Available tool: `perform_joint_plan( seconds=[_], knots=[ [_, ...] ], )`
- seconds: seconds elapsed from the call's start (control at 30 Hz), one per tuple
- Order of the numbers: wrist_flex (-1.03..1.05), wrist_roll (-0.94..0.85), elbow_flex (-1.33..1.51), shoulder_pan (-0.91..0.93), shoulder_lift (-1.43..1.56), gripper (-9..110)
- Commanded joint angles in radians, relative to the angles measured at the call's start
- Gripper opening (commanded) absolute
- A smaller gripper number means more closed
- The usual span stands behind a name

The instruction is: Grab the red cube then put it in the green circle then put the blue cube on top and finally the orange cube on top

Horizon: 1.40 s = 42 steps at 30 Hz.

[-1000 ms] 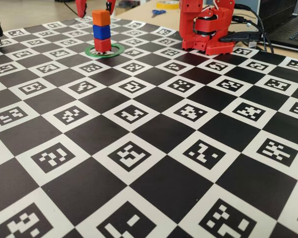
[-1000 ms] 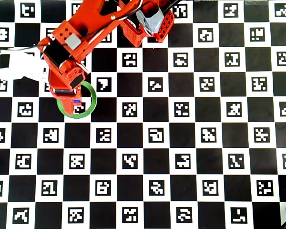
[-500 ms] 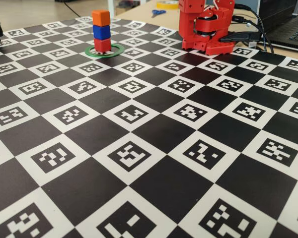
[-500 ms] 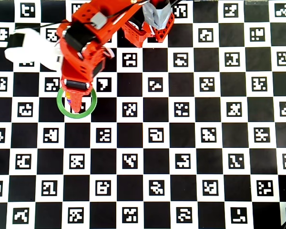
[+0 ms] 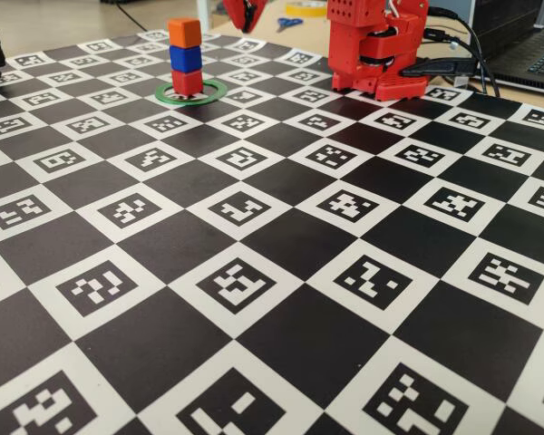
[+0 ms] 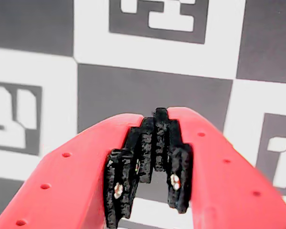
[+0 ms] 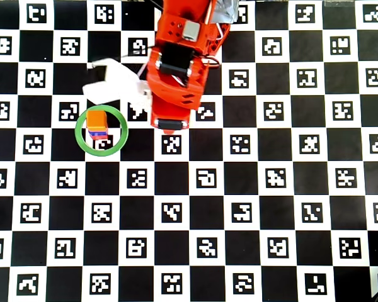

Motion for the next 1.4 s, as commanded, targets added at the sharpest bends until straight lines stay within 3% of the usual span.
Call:
perform_joint_plan(
  seconds=[0.0,0.23,0.6,0.8,1.37],
  knots=[
    [-0.120,-0.146,0.120,-0.046,0.143,-6],
    [-0.368,-0.503,0.460,-0.104,0.419,-6],
    [-0.471,-0.865,0.782,-0.178,0.713,-6],
    [-0.423,-0.976,0.917,-0.163,0.844,-6],
    [-0.014,-1.097,0.923,-0.141,1.046,-6]
  ],
)
